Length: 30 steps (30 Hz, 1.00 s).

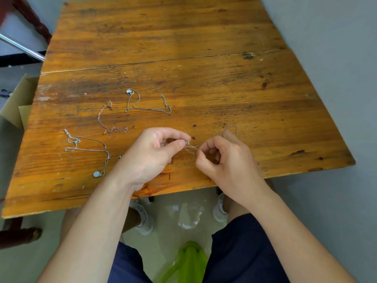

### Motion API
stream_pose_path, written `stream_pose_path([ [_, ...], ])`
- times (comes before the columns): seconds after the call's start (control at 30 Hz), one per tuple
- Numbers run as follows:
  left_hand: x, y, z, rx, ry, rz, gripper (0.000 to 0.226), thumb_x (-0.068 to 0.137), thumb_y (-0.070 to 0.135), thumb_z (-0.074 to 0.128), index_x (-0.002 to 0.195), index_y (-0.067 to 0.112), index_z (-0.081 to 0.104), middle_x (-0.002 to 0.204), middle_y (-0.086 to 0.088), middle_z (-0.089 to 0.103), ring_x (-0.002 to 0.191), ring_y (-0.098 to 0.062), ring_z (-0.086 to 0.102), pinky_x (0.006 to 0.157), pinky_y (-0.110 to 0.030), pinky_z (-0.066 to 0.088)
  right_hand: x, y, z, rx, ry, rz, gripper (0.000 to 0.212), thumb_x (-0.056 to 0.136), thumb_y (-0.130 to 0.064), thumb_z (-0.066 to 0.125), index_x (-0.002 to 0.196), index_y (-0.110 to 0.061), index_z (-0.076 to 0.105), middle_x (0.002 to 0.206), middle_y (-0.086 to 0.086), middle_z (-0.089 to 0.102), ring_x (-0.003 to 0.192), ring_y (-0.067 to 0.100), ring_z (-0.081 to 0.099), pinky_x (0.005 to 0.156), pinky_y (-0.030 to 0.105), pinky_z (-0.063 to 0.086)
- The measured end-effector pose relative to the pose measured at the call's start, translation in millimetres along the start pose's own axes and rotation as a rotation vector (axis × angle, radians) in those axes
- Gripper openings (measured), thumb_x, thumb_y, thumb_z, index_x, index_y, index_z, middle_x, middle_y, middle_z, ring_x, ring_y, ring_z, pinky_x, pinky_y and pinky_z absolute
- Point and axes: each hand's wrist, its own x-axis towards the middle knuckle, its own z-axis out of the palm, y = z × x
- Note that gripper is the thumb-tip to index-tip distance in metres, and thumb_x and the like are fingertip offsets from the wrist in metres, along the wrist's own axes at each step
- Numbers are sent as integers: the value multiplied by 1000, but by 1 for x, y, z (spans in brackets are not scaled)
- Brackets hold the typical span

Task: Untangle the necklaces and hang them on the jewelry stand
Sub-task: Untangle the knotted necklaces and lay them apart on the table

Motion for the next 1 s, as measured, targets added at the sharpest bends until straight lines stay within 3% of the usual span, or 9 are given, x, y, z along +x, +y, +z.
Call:
stream_pose_path([
  [0.13,0,0,1,17,-3,25,15,96,16,59,100,24,71,64,24,61,60,5,51,62,-22,41,1,0,-3,-47,-5,-30,12,80,-38,64,84,-28,69,84,-13,53,73,6,54,64,30,51],
  [0.23,0,1,0,8,13,37,15,96,17,59,101,24,70,67,23,62,63,6,54,63,-19,43,3,2,-4,-46,9,-52,8,81,-36,66,84,-30,69,83,-15,52,72,0,51,63,22,46],
  [0.3,-1,2,-1,22,32,49,14,95,18,59,102,24,70,72,20,64,68,6,56,64,-16,46,5,5,-1,-77,42,-106,7,84,-32,70,86,-26,72,83,-12,52,71,3,49,62,24,45],
  [0.37,-1,2,-2,55,53,61,14,95,19,59,101,26,69,81,14,65,74,4,58,67,-16,49,8,8,2,-125,84,-172,8,86,-28,72,89,-21,73,90,-5,54,81,9,53,67,30,47],
  [0.43,-1,2,-3,81,68,68,13,95,20,60,101,27,69,87,8,67,78,-4,61,72,-22,52,10,10,5,-177,99,-232,9,86,-26,73,91,-19,72,107,1,59,100,20,56,81,38,47],
  [0.53,0,0,-4,88,78,70,13,95,21,60,101,28,69,85,9,66,78,-6,60,74,-26,51,13,10,6,-216,77,-262,8,87,-26,70,92,-20,68,122,-1,65,120,24,53,95,39,36],
  [0.7,2,-2,-6,116,92,83,13,95,23,60,100,31,69,85,9,65,76,-6,58,70,-26,47,17,9,8,-226,123,-281,5,90,-21,67,92,-19,63,85,-8,61,88,16,59,86,39,40],
  [0.87,6,-3,-3,142,130,88,12,94,22,61,99,30,69,83,-6,67,66,-8,54,62,-28,46,16,14,9,-223,154,-304,5,91,-17,70,93,-15,66,82,-3,55,78,18,56,76,39,43],
  [1.0,8,-2,1,148,163,81,12,93,22,62,98,30,69,82,-2,68,63,-17,56,59,-33,49,14,20,8,-294,195,-366,9,96,-21,64,96,-13,68,84,-1,56,78,20,55,72,37,41],
])
